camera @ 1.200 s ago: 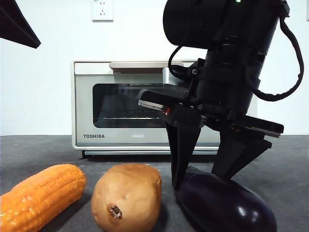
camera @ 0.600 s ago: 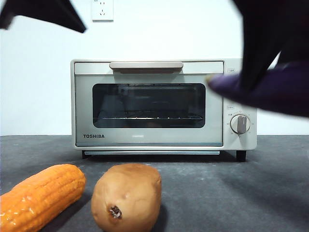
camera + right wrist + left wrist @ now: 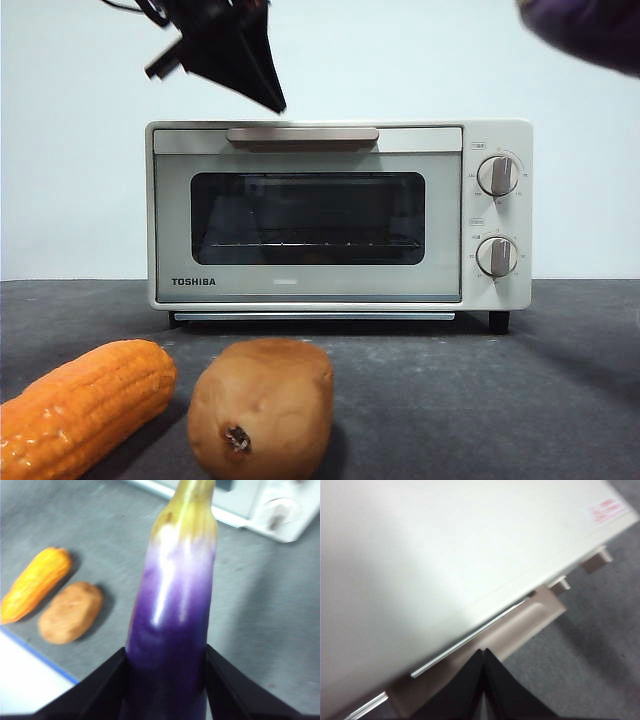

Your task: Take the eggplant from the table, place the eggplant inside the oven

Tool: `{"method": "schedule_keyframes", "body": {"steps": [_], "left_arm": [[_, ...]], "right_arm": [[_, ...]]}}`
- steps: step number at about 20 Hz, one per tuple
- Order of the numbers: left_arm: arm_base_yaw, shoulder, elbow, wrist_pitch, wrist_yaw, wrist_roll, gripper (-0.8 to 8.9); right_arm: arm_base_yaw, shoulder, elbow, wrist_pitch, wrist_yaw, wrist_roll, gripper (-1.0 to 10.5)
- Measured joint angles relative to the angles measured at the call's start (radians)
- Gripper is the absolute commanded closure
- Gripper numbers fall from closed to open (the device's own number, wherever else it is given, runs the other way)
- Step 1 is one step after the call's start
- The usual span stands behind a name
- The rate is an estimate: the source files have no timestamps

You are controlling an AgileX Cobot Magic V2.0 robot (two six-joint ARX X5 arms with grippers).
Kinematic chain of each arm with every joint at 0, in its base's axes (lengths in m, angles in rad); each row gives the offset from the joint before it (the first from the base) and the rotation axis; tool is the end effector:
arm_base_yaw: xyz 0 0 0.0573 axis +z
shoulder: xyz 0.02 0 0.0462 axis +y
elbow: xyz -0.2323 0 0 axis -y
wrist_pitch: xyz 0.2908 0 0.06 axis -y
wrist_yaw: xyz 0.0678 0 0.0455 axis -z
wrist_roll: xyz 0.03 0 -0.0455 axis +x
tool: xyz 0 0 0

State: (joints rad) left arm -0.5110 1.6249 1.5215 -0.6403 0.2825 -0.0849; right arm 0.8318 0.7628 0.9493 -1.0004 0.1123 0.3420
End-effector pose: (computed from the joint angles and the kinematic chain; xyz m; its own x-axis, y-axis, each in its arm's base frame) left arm 0.3440 -0.2025 0.2997 0.4802 -0.5888 -0.6502 0.5962 0.7628 -0.2505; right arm 0.1330 0.1409 0.3059 0.5424 0.4289 -0.7224 -0.4789 0.8643 0.1535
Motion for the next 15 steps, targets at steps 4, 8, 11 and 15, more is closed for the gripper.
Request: {"method": "schedule_keyframes", "body": {"steps": [4, 8, 11, 15], "left_arm": [[-0.006, 0.031, 0.008, 0.001, -0.019, 0.022, 8.10], [-0.014, 0.033, 0.019, -0.045, -0.022, 0.041, 8.10], [-0.041, 0.029, 0.029, -0.147, -0.012, 0.053, 8.10], [-0.095, 0.032, 0.027, -0.325, -0.014, 0.065, 8.10]], "right_arm": [[0.000, -0.045, 0.000, -0.013, 0.049, -0.002, 8.3], [0.000, -0.065, 0.000, -0.013, 0.049, -0.002, 8.3], [0.000, -0.064, 0.000, -0.006, 0.068, -0.002, 8.3], [0.000, -0.064, 0.000, 0.025, 0.068, -0.003, 8.3]]}}
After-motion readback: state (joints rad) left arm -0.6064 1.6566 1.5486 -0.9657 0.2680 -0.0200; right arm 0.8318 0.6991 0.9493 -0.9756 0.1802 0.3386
